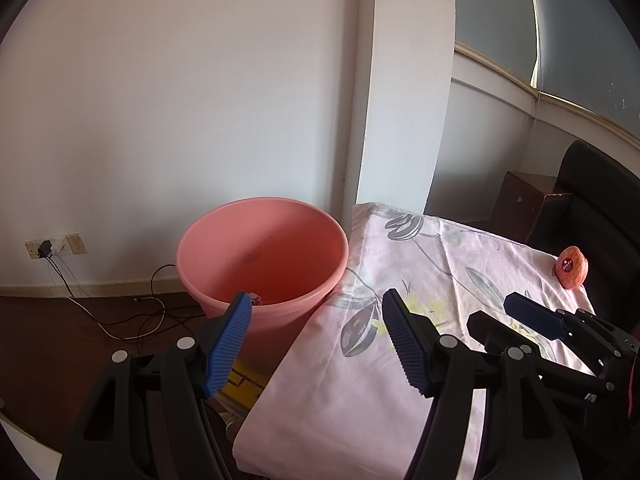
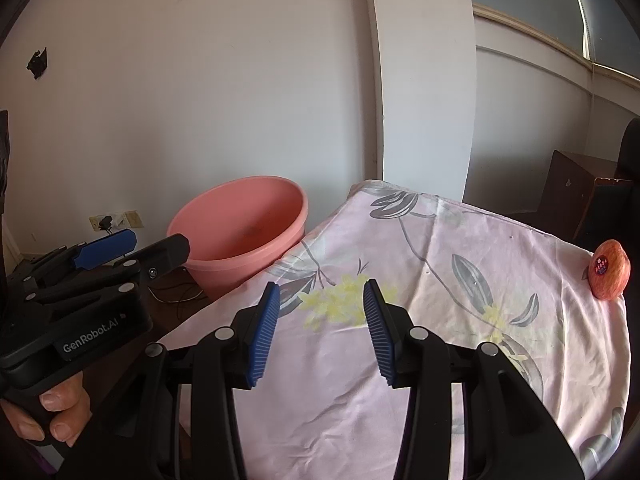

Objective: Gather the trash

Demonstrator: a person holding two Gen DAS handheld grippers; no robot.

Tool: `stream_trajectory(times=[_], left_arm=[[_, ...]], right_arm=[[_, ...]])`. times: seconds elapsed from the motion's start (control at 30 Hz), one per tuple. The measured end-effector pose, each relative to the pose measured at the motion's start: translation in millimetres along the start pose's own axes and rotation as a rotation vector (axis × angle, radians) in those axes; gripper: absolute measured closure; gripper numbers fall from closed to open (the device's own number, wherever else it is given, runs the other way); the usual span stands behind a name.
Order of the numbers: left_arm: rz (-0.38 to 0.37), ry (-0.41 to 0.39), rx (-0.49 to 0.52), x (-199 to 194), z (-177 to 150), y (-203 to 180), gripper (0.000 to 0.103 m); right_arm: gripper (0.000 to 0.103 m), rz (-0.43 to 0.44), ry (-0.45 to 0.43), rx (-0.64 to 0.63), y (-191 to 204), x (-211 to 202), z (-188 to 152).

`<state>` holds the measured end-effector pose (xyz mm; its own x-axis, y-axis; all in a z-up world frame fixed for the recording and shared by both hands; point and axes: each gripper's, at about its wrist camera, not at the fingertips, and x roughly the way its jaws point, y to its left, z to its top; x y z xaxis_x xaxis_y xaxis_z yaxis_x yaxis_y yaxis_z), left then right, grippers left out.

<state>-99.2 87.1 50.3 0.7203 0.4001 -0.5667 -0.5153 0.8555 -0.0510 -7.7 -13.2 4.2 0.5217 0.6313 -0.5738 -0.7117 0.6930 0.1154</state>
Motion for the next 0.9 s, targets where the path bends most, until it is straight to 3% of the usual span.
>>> stream_trajectory(times=[0.9], left_arm=[[-0.014,0.026,0.041,7.4,-0.8,-9.0,0.036]], right_arm=[[0.059,-0.012,0.008,0.021,-7.3,2.5,-2.7]])
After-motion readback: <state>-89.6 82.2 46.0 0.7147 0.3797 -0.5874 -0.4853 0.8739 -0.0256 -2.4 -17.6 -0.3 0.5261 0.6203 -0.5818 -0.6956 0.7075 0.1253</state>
